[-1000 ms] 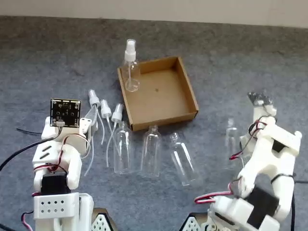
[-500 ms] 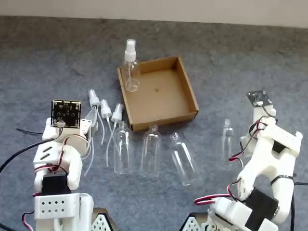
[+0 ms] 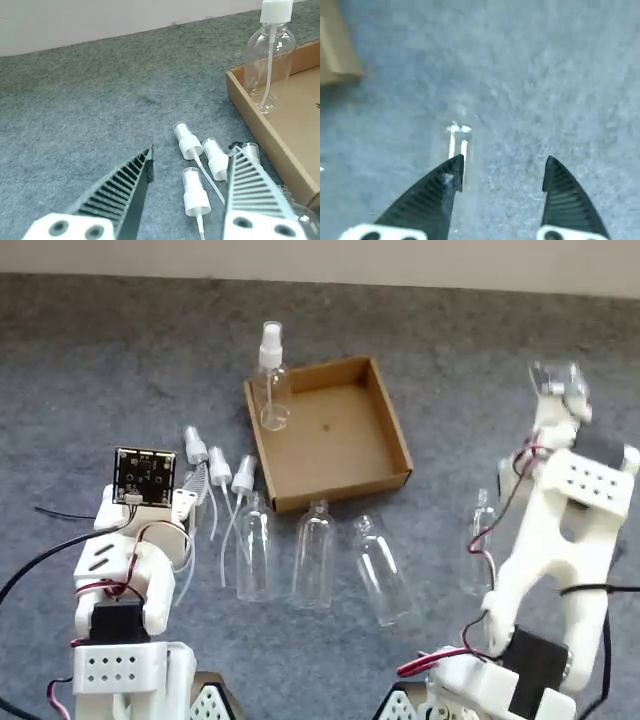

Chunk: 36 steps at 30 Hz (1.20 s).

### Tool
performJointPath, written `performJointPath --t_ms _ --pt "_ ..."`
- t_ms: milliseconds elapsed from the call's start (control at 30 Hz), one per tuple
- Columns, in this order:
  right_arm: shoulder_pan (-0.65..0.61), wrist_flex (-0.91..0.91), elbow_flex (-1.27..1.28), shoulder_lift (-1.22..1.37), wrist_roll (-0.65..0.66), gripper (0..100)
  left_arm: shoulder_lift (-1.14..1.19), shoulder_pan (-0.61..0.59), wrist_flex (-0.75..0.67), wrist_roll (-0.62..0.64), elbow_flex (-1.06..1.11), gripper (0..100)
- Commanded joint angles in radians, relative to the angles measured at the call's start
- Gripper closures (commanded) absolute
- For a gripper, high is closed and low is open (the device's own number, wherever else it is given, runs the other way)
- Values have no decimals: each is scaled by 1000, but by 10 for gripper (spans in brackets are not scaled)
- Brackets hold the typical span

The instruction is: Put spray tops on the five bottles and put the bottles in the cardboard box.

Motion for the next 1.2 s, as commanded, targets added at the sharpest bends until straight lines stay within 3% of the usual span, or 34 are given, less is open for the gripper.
performJointPath --t_ms 0,200,667,900,1067,1167 --pt "-79 59 -116 10 -71 789 -8 21 -23 6 -5 783" --pt "-94 -76 -13 186 -121 789 -8 21 -23 6 -5 783" --pt "-68 -156 4 446 -140 809 -8 22 -23 6 -5 783" --pt "-62 -163 -4 455 -118 949 -8 22 -23 6 -5 783" --pt "-90 -90 -99 389 3 973 -4 -30 -21 -25 -31 783" --pt "-128 -7 -171 283 38 974 61 -102 60 -57 -87 783"
